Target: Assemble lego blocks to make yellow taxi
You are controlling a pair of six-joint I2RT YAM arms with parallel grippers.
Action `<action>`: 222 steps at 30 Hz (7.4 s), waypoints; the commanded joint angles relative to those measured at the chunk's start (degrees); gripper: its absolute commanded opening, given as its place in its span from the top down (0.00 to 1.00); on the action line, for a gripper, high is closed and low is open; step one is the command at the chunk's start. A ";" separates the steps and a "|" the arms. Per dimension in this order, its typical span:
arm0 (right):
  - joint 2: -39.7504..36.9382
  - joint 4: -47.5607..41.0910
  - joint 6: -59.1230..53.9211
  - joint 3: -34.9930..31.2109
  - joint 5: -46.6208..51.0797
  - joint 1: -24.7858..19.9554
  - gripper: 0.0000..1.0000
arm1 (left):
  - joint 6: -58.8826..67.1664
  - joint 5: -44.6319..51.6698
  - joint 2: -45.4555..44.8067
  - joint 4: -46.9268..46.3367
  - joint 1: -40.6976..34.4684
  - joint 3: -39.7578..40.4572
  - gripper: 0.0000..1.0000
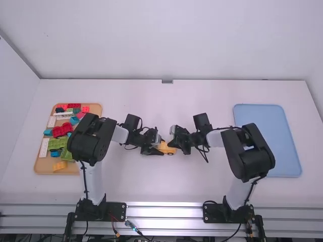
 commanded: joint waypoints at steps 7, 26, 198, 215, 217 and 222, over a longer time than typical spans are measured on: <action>-10.82 -12.33 2.84 6.69 16.59 -0.33 0.65 | 0.52 0.61 0.28 -0.31 -0.11 0.55 0.60; -16.09 -15.08 16.70 7.15 37.33 -0.42 0.01 | -5.29 0.61 0.09 2.01 -0.09 0.57 0.01; -16.09 -6.05 15.45 7.21 37.33 -3.23 0.01 | -7.69 -43.54 -30.05 -43.80 10.38 8.90 0.98; -16.09 -10.21 15.65 7.17 37.33 -3.32 0.02 | 9.38 -49.35 -13.42 -40.11 0.92 8.79 0.96; -16.09 -10.23 15.65 7.17 37.31 -3.32 0.01 | 9.22 -49.18 -12.81 -39.91 0.87 8.79 0.95; -16.09 -10.19 15.65 7.17 37.33 -3.30 0.01 | 9.35 -46.73 -12.81 -39.43 0.98 8.79 0.83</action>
